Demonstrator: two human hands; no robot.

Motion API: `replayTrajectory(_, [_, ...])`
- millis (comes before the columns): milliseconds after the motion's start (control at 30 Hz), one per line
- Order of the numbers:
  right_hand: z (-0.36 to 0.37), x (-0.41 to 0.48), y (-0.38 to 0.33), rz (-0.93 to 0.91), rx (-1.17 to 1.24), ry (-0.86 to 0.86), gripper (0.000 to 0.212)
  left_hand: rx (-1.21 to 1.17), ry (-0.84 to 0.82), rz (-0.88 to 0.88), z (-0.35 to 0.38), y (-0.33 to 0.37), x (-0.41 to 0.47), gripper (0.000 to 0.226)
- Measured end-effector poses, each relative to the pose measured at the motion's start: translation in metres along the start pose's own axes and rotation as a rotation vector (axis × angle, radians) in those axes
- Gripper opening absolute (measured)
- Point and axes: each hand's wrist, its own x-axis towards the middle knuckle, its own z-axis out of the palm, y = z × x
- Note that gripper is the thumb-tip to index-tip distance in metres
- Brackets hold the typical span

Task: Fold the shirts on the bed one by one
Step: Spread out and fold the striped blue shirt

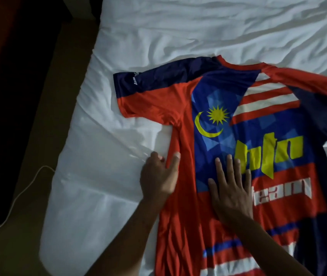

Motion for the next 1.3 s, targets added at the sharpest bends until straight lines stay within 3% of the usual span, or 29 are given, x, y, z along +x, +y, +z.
replayTrajectory(67, [0.003, -0.012, 0.002, 0.001, 0.012, -0.002, 0.067, 0.206, -0.073, -0.003, 0.012, -0.001, -0.03, 0.066])
replayTrajectory(133, [0.005, -0.026, 0.007, -0.009, 0.036, -0.004, 0.068, 0.302, -0.111, 0.02, 0.02, -0.006, -0.043, 0.053])
replayTrajectory(267, [0.006, -0.06, 0.025, -0.045, 0.057, 0.007, 0.069, 0.069, 0.041, -0.114, 0.011, -0.026, -0.033, 0.033])
replayTrajectory(367, [0.009, -0.089, 0.044, -0.073, 0.043, 0.0, 0.071, -0.041, 0.098, -0.192, 0.0, -0.036, -0.05, 0.045])
replayTrajectory(467, [0.011, -0.113, 0.054, -0.097, 0.064, -0.049, 0.071, 0.024, 0.003, -0.25, 0.004, -0.042, -0.109, 0.071])
replayTrajectory(533, [0.012, -0.125, 0.056, -0.099, 0.083, -0.059, 0.072, 0.114, 0.001, -0.227, 0.013, -0.053, -0.153, 0.07])
replayTrajectory(700, [0.019, -0.147, 0.056, -0.083, 0.085, -0.032, 0.076, 0.235, 0.143, -0.168, 0.023, -0.081, -0.201, 0.043])
replayTrajectory(833, [0.028, -0.161, 0.056, -0.074, 0.077, 0.015, 0.072, 0.193, 0.321, -0.172, 0.013, -0.113, -0.196, 0.053])
replayTrajectory(900, [0.033, -0.165, 0.057, -0.059, 0.056, 0.03, 0.072, 0.215, 0.328, -0.124, 0.011, -0.123, -0.196, 0.058])
replayTrajectory(1033, [0.038, -0.171, 0.055, -0.039, 0.047, 0.052, 0.07, 0.319, 0.254, 0.01, 0.007, -0.143, -0.2, 0.042])
replayTrajectory(1233, [0.019, -0.192, 0.068, -0.059, 0.106, 0.095, 0.066, 0.389, 0.401, 0.243, 0.01, -0.131, -0.201, 0.015])
replayTrajectory(1300, [0.008, -0.199, 0.084, -0.007, 0.138, 0.16, 0.061, 0.411, 0.426, 0.372, 0.023, -0.113, -0.209, 0.02])
